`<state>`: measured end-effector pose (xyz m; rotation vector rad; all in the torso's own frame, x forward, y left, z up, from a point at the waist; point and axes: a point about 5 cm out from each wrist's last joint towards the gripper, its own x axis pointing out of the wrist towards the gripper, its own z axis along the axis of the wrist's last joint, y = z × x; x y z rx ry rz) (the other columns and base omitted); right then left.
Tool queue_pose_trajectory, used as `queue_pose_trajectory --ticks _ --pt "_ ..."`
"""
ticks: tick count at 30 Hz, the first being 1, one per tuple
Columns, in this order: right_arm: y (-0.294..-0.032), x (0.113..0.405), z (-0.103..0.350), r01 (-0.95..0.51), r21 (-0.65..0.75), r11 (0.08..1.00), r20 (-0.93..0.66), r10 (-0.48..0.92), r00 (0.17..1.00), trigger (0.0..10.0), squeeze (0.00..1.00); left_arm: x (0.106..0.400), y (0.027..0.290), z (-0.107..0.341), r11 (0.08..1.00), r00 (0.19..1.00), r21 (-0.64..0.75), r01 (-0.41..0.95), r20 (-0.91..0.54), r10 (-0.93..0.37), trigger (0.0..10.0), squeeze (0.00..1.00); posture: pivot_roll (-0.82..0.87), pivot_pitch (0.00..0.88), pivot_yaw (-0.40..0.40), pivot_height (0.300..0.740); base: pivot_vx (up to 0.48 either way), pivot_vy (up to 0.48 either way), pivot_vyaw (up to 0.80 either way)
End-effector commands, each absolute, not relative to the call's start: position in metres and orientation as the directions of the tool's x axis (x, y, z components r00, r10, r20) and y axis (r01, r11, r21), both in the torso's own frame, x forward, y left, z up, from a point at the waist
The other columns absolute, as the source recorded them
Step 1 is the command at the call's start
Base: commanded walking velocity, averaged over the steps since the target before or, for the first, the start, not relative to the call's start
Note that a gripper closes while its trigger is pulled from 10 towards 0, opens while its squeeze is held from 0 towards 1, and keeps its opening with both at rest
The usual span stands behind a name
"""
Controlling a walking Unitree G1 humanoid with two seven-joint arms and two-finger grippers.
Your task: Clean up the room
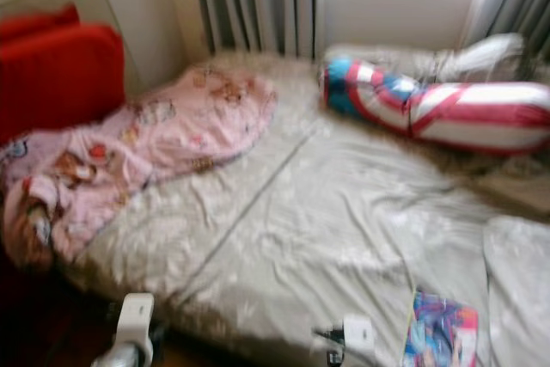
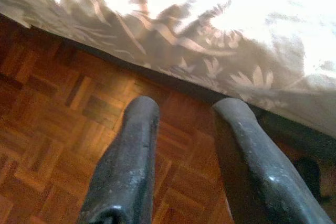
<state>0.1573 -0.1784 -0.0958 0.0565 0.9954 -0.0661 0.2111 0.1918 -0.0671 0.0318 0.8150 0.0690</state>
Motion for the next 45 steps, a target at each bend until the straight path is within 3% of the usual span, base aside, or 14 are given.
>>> queue_pose_trajectory --ticks 1,45 --pt "-0.1737 0.1622 -0.0944 0.083 0.032 0.996 -0.835 -0.019 0.55 10.0 0.0 0.2055 0.2006 -0.0693 0.995 0.665 0.079 -0.056 -0.741 0.096 10.0 0.0 -0.11 0.0 0.04 0.722 0.0 0.416 0.0" --pt "-0.1766 0.1626 -0.0941 0.029 0.007 1.0 -0.839 -0.01 0.544 10.0 0.0 0.2098 0.1938 -0.0679 0.996 0.675 0.051 -0.069 -0.733 0.084 10.0 0.0 -0.11 0.0 0.025 0.722 0.0 0.416 0.0"
